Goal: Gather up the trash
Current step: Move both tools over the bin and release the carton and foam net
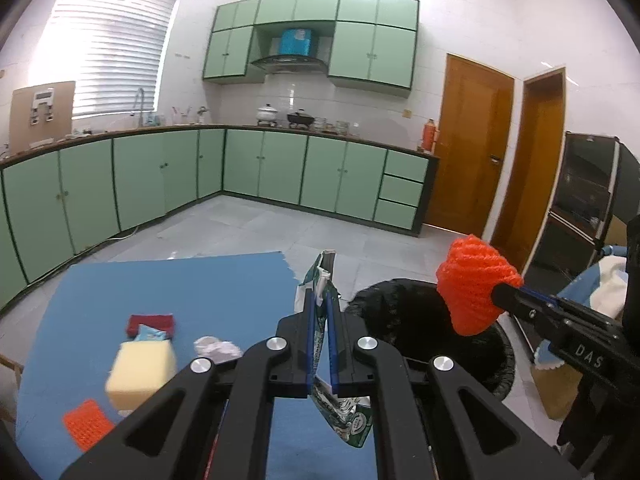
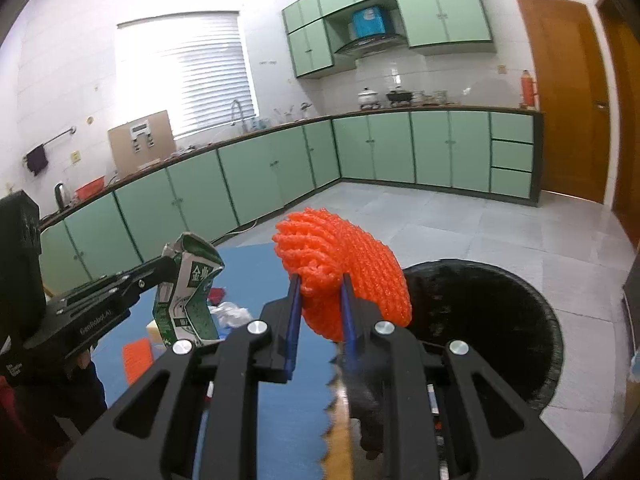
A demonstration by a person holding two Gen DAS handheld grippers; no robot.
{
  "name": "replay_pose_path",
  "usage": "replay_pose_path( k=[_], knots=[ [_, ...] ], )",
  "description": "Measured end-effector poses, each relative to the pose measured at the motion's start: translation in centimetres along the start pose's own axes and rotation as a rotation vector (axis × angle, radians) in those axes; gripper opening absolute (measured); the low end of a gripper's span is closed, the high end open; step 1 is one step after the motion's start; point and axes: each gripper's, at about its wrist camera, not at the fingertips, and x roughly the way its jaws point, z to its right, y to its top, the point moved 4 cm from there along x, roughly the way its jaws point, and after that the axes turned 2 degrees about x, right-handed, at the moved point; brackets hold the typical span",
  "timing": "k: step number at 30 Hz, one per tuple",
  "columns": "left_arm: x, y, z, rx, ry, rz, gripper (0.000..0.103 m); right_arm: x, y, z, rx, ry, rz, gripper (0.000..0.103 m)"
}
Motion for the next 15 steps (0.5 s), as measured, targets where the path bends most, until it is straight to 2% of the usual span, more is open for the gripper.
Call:
replay_pose_path(
  k=[8, 15],
  knots=[
    [4.3, 0.9, 4.9, 0.053, -0.088, -0.017, 0.006, -1.3, 0.3, 5.8, 0.050, -0.097, 0.020, 0.017],
    [9.8, 0.9, 9.9, 0.109, -0.144, -0.042, 0.006, 0.0, -1.5, 11.9, 0.102, -0.189, -0.029, 0.017]
  ],
)
